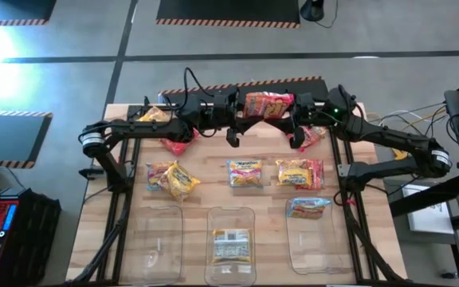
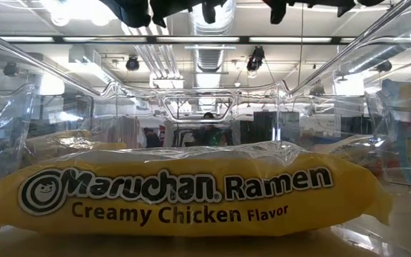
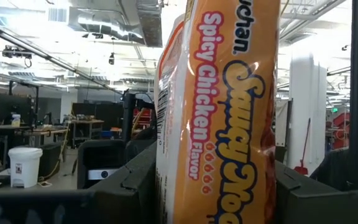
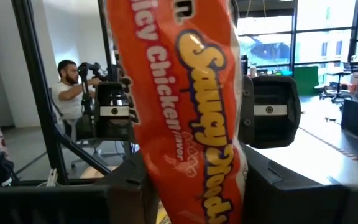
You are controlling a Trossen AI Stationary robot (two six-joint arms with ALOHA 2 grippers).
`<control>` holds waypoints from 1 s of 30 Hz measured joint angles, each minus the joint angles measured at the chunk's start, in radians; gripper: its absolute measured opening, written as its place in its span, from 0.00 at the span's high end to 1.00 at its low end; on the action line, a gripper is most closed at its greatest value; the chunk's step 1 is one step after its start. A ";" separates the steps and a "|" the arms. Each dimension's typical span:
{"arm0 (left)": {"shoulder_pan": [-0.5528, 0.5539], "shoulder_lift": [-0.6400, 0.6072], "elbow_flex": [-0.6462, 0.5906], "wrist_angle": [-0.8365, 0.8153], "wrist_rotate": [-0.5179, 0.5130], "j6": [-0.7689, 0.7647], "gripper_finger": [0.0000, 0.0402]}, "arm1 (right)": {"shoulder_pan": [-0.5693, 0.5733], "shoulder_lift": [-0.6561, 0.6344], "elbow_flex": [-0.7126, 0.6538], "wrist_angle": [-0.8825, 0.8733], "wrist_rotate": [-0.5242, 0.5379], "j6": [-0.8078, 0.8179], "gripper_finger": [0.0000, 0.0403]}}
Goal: Sort Maruchan noodles
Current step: Put the orange noodle pack into the left transparent bin
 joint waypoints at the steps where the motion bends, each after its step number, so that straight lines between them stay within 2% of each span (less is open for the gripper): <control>1: 0.000 0.000 0.000 0.000 0.001 -0.001 0.61 | 0.000 -0.002 0.000 0.000 0.001 0.000 0.69; 9: 0.000 0.000 0.000 -0.004 -0.001 -0.031 0.60 | 0.000 -0.011 -0.002 -0.011 0.001 0.014 0.74; 13: 0.000 0.000 0.000 -0.011 -0.001 -0.102 0.56 | 0.000 -0.013 -0.002 -0.035 -0.001 0.018 0.75; 21: 0.000 0.001 0.000 -0.012 -0.001 -0.130 0.49 | 0.000 -0.015 0.000 -0.074 -0.001 0.006 0.76; 30: 0.018 -0.012 0.001 -0.020 -0.002 -0.120 0.44 | -0.016 -0.052 0.000 -0.244 0.009 -0.041 0.76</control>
